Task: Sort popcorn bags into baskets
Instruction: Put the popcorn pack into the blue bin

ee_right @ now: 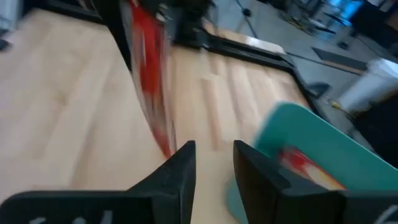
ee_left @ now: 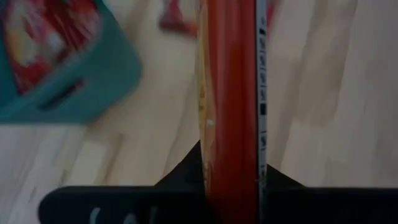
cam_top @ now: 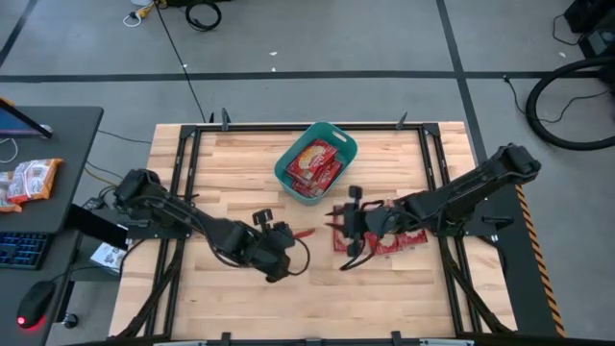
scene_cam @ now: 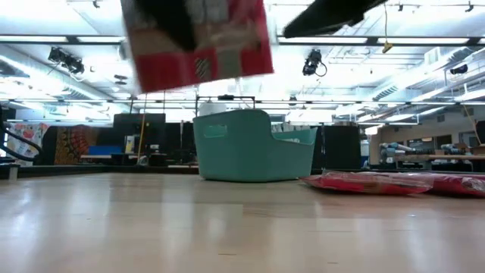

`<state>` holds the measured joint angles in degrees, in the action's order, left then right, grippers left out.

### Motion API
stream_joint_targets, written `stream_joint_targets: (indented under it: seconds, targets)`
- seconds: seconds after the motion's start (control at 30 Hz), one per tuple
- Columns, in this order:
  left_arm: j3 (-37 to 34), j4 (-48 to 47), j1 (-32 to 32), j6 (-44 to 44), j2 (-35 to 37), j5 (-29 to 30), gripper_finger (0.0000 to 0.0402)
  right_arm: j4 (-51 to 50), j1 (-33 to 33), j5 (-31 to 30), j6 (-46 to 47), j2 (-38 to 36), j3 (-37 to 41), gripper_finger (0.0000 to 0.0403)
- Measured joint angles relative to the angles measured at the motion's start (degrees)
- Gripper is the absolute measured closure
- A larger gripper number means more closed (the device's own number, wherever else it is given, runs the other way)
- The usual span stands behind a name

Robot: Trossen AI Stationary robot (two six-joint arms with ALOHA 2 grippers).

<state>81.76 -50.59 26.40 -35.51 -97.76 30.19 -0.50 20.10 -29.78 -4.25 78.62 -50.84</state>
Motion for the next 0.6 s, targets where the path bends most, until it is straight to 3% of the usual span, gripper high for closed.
stream_joint_targets:
  seconds: [0.17, 0.43, 0.6]
  targets:
    - [0.00, 3.04, -4.13, 3.82, 2.82, 2.80, 0.0362, -2.22, 0.07, -4.01, 1.29, -5.37, 3.72, 0.0291]
    - [0.00, 10.58, -16.73, 13.59, 3.04, 2.67, 0.0362, 0.90, 0.07, -4.04, 3.56, -10.13, 10.32, 0.0291]
    - [0.00, 13.99, -24.85, 16.69, 2.86, -2.62, 0.0362, 4.90, 0.07, -3.75, 4.42, -9.74, 14.33, 0.0291]
